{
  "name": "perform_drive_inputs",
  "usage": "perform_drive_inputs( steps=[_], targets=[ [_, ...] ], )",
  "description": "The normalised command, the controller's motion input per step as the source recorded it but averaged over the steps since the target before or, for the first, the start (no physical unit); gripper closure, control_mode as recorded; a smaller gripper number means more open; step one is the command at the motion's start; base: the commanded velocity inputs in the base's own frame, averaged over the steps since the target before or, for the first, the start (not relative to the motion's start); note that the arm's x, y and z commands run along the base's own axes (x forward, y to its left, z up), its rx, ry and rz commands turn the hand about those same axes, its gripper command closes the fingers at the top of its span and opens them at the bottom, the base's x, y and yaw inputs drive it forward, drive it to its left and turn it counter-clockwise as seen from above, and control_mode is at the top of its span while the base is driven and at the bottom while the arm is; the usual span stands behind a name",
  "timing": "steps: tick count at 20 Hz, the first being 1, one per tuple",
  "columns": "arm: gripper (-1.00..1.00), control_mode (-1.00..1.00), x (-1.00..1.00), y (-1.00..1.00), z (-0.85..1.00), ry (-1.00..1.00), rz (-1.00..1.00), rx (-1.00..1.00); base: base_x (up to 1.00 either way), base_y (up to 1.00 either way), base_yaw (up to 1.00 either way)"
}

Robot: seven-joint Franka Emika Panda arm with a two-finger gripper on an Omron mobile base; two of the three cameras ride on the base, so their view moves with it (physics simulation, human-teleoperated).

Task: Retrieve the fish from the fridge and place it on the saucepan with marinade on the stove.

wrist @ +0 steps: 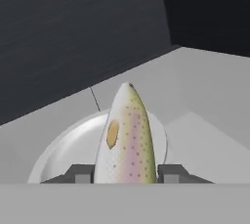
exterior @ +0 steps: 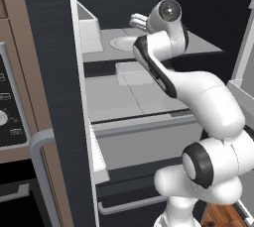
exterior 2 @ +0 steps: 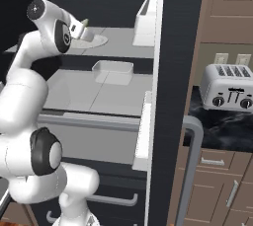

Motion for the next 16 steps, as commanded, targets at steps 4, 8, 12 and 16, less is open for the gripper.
perform_drive_inputs(
  steps=[4, 8, 12, 16],
  targets=[
    [1.0, -1.0, -0.96, 0.0, 0.27, 0.02, 0.01, 0.07, 0.0, 0.0, 0.0],
    [1.0, -1.0, -1.0, -0.01, 0.0, -0.01, 0.01, 0.0, 0.0, 0.0, 0.0],
    [1.0, -1.0, -1.0, -0.16, -0.02, -0.04, 0.04, 0.0, 0.0, 0.0, 0.0],
    [1.0, -1.0, -1.0, -0.3, -0.34, 0.0, 0.06, 0.0, 0.0, 0.0, 0.0]
  ],
)
